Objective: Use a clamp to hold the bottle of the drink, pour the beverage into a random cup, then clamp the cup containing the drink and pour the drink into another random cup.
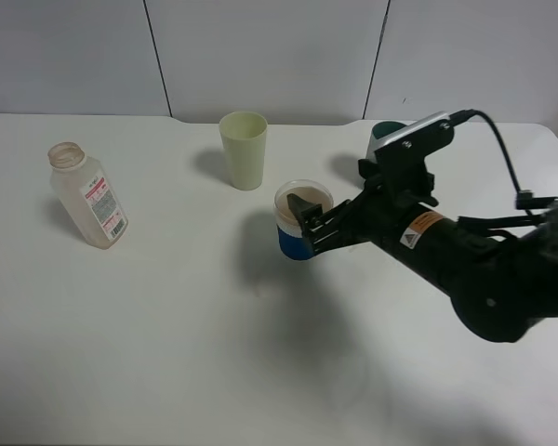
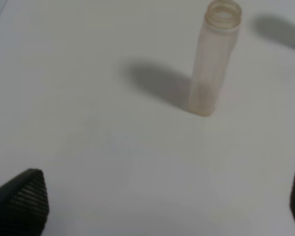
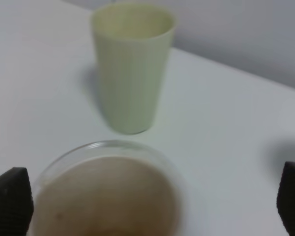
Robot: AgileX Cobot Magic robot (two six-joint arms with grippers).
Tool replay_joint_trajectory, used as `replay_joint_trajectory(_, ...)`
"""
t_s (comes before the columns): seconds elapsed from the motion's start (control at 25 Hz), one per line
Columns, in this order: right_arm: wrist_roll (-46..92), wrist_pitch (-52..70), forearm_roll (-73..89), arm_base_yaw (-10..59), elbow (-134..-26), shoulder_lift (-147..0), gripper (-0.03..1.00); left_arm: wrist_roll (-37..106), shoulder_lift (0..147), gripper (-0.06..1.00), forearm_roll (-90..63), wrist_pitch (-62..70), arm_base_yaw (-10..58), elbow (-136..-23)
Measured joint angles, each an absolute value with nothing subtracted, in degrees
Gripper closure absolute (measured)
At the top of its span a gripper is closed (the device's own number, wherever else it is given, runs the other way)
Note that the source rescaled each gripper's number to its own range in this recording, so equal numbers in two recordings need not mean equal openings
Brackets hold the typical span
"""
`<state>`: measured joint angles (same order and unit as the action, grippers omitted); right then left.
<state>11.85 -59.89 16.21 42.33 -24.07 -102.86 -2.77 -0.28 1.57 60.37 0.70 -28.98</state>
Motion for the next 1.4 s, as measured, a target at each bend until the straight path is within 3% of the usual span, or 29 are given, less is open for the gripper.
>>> replay_joint_trajectory(0.36,30.1,-56.4,29.5,42.2,-17.2,-84.7,-0.02,-2.8,-0.3,-0.05,1.6,60.4,0.7,-29.0)
replay_joint_trajectory(0.64,31.4,-53.7,23.4,29.8,-16.8,-78.4,-0.03,-2.8,-0.3,-0.05,1.6,60.4,0.7,-29.0)
replay_joint_trajectory(0.84,22.3,-48.3,12.7,12.9,-17.8,-78.2,-0.03,-2.8,-0.3,-0.05,1.6,60.4,0.7,-29.0)
replay_joint_trajectory(0.92,11.9,-40.7,5.2,4.3,-21.0,-77.0,-0.03,-2.8,-0.3,-0.05,1.6,60.4,0.7,-29.0)
replay_joint_trajectory(1.0,6.9,-34.6,0.4,0.8,-23.7,-74.9,-0.03,-2.8,-0.3,-0.05,1.6,60.4,0.7,-29.0)
replay_joint_trajectory(1.4,-1.8,-3.7,-8.3,-1.7,-33.5,-52.3,-0.03,-2.8,-0.3,-0.05,1.6,60.4,0.7,-29.0)
